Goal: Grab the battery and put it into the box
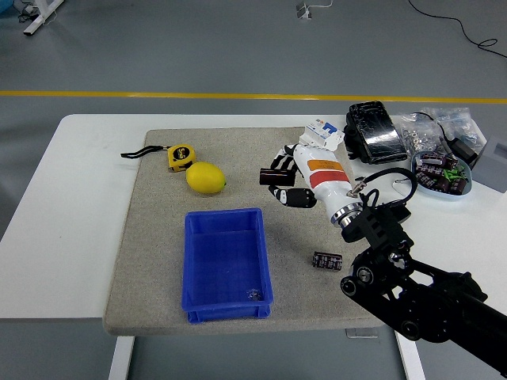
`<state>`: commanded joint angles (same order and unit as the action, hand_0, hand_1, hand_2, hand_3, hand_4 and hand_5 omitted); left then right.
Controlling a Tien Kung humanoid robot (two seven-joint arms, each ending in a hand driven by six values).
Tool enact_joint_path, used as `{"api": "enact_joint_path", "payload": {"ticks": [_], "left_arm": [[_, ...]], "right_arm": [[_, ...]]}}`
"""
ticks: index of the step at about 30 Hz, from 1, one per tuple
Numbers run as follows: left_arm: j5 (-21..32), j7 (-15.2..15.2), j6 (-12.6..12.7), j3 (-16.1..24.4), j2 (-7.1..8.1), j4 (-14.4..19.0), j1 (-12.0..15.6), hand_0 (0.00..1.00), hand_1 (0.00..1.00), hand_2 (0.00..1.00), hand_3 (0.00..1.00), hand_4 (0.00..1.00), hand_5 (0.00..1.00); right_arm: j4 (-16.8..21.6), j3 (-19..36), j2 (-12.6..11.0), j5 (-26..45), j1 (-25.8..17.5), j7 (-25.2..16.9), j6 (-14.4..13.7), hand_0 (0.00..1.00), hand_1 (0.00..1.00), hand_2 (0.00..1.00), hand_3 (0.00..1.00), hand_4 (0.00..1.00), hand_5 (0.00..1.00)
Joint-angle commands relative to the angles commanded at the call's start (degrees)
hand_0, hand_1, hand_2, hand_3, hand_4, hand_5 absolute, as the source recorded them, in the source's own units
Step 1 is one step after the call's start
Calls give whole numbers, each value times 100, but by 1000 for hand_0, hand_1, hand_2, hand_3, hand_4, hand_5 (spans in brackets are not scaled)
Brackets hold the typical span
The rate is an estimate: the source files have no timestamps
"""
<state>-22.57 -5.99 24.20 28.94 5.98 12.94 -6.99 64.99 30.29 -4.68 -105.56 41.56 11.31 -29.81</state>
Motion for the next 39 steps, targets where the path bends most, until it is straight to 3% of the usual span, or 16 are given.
{"api": "enact_joint_path", "payload": {"ticks": [5,8,9,14,15,17,20,21,32,33,38,39], "left_arm": [[-66,-22,21,43,14,-9,8,582,547,595,575,645,605],[-127,-49,16,70,20,-7,10,582,547,595,575,645,605],[-130,-54,13,66,23,-5,9,580,541,587,575,645,599],[-26,-1,17,33,38,-2,17,580,541,587,575,645,599],[-12,6,21,25,42,-2,18,577,536,583,574,645,597],[-1,9,24,16,45,-2,19,577,536,583,574,645,597],[22,7,24,-19,52,2,16,577,536,583,574,645,597],[28,7,21,-28,56,3,17,573,529,578,576,635,586],[-126,-38,-1,55,60,-4,41,565,523,574,573,628,570],[-111,-33,2,50,57,-6,39,562,522,571,573,631,566],[-96,-42,-9,36,49,-7,23,562,522,571,573,631,566],[-105,-51,-12,31,47,-9,16,560,519,569,573,630,565]], "right_arm": [[318,-548,132,-170,255,124,388,373,433,464,473,753,109],[317,-857,256,-284,386,139,569,373,433,464,473,753,109],[306,-922,282,-300,410,144,614,489,489,517,522,794,151],[297,-1129,303,-574,524,172,1125,489,489,517,522,794,151],[300,-1138,289,-607,537,149,1212,720,694,760,843,966,258],[298,-1129,273,-644,546,104,1296,720,694,760,843,966,258],[286,-1096,257,-570,541,4,1208,720,694,760,843,966,258],[283,-1085,250,-546,540,-25,1166,726,693,795,981,998,351],[385,-778,104,-375,453,-175,958,728,696,801,998,998,379],[436,-715,46,-383,406,-189,927,588,634,764,998,998,371],[692,-388,-267,-395,171,-254,1040,588,634,764,998,998,371],[774,-331,-352,-375,121,-309,1098,561,621,713,826,998,366]]}}
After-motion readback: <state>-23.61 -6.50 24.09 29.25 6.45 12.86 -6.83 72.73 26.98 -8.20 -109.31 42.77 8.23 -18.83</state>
